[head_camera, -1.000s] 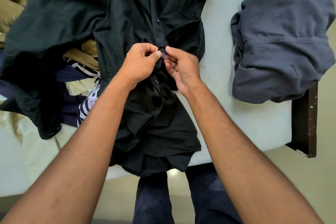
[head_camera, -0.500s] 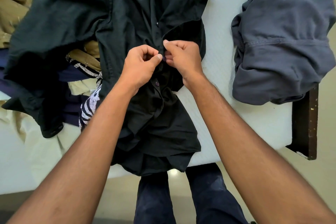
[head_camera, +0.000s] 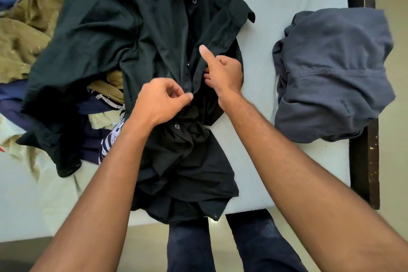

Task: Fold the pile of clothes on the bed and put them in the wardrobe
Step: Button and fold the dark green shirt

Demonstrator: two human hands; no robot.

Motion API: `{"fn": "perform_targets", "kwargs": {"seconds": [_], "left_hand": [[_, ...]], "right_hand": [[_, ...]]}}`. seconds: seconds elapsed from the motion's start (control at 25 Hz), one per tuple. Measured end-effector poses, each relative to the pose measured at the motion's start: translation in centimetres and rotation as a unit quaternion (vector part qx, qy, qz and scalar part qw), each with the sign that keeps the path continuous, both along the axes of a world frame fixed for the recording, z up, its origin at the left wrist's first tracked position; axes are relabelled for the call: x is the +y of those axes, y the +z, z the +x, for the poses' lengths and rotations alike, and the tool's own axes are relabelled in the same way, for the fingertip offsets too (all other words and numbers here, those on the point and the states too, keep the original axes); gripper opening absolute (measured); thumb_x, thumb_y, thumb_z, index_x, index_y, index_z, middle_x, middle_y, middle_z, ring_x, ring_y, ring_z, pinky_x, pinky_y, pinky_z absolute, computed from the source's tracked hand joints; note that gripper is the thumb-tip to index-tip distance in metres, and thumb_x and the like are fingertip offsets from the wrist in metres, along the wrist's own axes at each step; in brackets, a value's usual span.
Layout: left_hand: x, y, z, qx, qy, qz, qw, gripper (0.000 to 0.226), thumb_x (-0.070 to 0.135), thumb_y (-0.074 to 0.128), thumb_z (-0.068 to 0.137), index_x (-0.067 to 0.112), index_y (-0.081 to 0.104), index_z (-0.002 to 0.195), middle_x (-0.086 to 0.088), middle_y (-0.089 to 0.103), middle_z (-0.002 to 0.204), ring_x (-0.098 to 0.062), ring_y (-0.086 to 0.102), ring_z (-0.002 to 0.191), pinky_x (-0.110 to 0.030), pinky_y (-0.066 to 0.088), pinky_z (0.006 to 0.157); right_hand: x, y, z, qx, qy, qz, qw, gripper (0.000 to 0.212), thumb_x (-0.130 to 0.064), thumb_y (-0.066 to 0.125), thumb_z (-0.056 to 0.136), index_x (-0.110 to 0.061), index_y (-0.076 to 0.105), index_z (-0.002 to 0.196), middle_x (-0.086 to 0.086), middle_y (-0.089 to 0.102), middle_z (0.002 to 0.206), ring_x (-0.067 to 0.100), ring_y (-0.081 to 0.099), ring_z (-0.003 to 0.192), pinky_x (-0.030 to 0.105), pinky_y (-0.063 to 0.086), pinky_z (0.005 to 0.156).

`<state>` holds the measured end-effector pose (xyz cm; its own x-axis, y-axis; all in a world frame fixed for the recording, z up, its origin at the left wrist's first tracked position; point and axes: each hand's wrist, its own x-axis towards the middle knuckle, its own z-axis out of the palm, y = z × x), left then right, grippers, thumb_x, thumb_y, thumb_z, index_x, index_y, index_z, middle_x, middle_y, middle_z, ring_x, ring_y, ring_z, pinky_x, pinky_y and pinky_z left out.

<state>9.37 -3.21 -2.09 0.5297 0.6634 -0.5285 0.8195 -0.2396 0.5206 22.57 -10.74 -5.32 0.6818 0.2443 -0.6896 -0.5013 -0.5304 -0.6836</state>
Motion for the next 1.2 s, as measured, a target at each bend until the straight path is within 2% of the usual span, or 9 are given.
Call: {"fn": "perform_targets", "kwargs": {"seconds": [0.12, 0.2, 0.28, 0.44, 0.6, 0.76, 0.88, 1.04, 1.2], "left_hand": [[2.1, -0.2, 2.8, -0.076, 0.103, 0.033, 0.991, 0.026, 0.046, 0.074, 0.082, 0.022, 0.07, 0.091, 0.011, 0.062, 0.066, -0.004, 0.062, 0.07, -0.024, 0.047, 0.073], [3.2, -1.3, 4.8, -0.046, 0.1, 0.027, 0.994, 0.036, 0.052, 0.073, 0.081, 0.022, 0.071, 0.099, 0.012, 0.064, 0.07, -0.011, 0.067, 0.086, -0.028, 0.051, 0.084], [4.0, -2.6, 6.1, -0.021, 0.089, 0.004, 0.996, 0.034, 0.053, 0.071, 0.08, 0.022, 0.074, 0.091, 0.008, 0.07, 0.076, -0.016, 0.07, 0.091, -0.033, 0.055, 0.088], [3.9, -4.0, 6.4, 0.0, 0.082, -0.021, 0.996, 0.019, 0.033, 0.072, 0.087, 0.018, 0.072, 0.075, 0.001, 0.073, 0.081, -0.019, 0.068, 0.085, -0.031, 0.055, 0.083], [3.4, -4.6, 5.0, -0.1, 0.124, -0.137, 0.978, 0.023, 0.025, 0.066, 0.094, 0.011, 0.068, 0.076, 0.0, 0.06, 0.071, -0.012, 0.051, 0.068, -0.028, 0.046, 0.069], [2.8, -4.5, 3.7, -0.146, 0.147, -0.218, 0.954, 0.024, 0.024, 0.064, 0.097, 0.022, 0.069, 0.074, 0.003, 0.061, 0.068, -0.007, 0.052, 0.068, -0.021, 0.046, 0.067], [2.8, -4.3, 4.0, -0.163, 0.156, -0.205, 0.952, 0.019, 0.025, 0.066, 0.097, 0.021, 0.071, 0.079, 0.015, 0.062, 0.059, 0.002, 0.054, 0.061, -0.015, 0.047, 0.064], [2.4, -4.5, 4.1, -0.194, 0.156, -0.182, 0.951, 0.016, 0.028, 0.071, 0.093, 0.022, 0.075, 0.079, -0.005, 0.076, 0.081, -0.01, 0.067, 0.075, -0.035, 0.058, 0.08], [2.0, -5.2, 4.2, -0.181, 0.187, -0.142, 0.955, 0.019, 0.029, 0.071, 0.092, 0.014, 0.076, 0.083, -0.011, 0.075, 0.085, -0.008, 0.062, 0.072, -0.04, 0.057, 0.083]], "right_hand": [[0.6, -0.7, 0.6, -0.031, 0.055, -0.019, 0.998, 0.047, -0.043, 0.077, 0.07, -0.021, 0.041, 0.047, -0.002, 0.046, 0.053, 0.019, 0.049, 0.054, 0.053, 0.059, 0.068], [0.4, -0.9, 0.4, -0.029, 0.06, -0.018, 0.998, 0.05, -0.034, 0.075, 0.074, -0.02, 0.04, 0.042, -0.004, 0.041, 0.05, 0.019, 0.043, 0.055, 0.045, 0.05, 0.06], [0.0, -1.2, -0.1, -0.012, 0.044, -0.003, 0.999, 0.053, -0.026, 0.077, 0.079, -0.022, 0.04, 0.041, -0.003, 0.039, 0.051, 0.019, 0.041, 0.057, 0.039, 0.042, 0.061], [-0.6, -1.8, -1.5, -0.003, -0.012, 0.032, 0.999, 0.041, -0.013, 0.075, 0.087, -0.018, 0.053, 0.053, 0.004, 0.044, 0.06, 0.015, 0.047, 0.061, 0.033, 0.048, 0.065], [-0.3, -2.7, -2.6, -0.051, -0.099, -0.009, 0.994, 0.041, -0.012, 0.076, 0.089, -0.019, 0.057, 0.054, -0.01, 0.045, 0.051, 0.01, 0.044, 0.056, 0.026, 0.048, 0.061], [0.4, -3.0, -2.9, -0.063, -0.112, -0.014, 0.992, 0.006, -0.014, 0.079, 0.088, -0.01, 0.078, 0.085, -0.011, 0.067, 0.067, 0.004, 0.06, 0.062, 0.024, 0.058, 0.073], [1.2, -3.1, -2.9, -0.073, -0.103, -0.011, 0.992, 0.018, -0.014, 0.08, 0.088, -0.005, 0.078, 0.103, -0.006, 0.073, 0.081, 0.004, 0.066, 0.069, 0.028, 0.062, 0.08], [1.3, -2.7, -2.6, -0.104, -0.076, -0.018, 0.992, 0.005, -0.014, 0.078, 0.088, -0.013, 0.077, 0.084, -0.014, 0.065, 0.065, 0.003, 0.061, 0.062, 0.023, 0.055, 0.069], [0.7, -2.3, -2.3, -0.116, -0.126, -0.027, 0.985, 0.016, -0.014, 0.079, 0.087, -0.004, 0.079, 0.098, -0.008, 0.069, 0.075, 0.006, 0.063, 0.068, 0.025, 0.06, 0.073]]}}
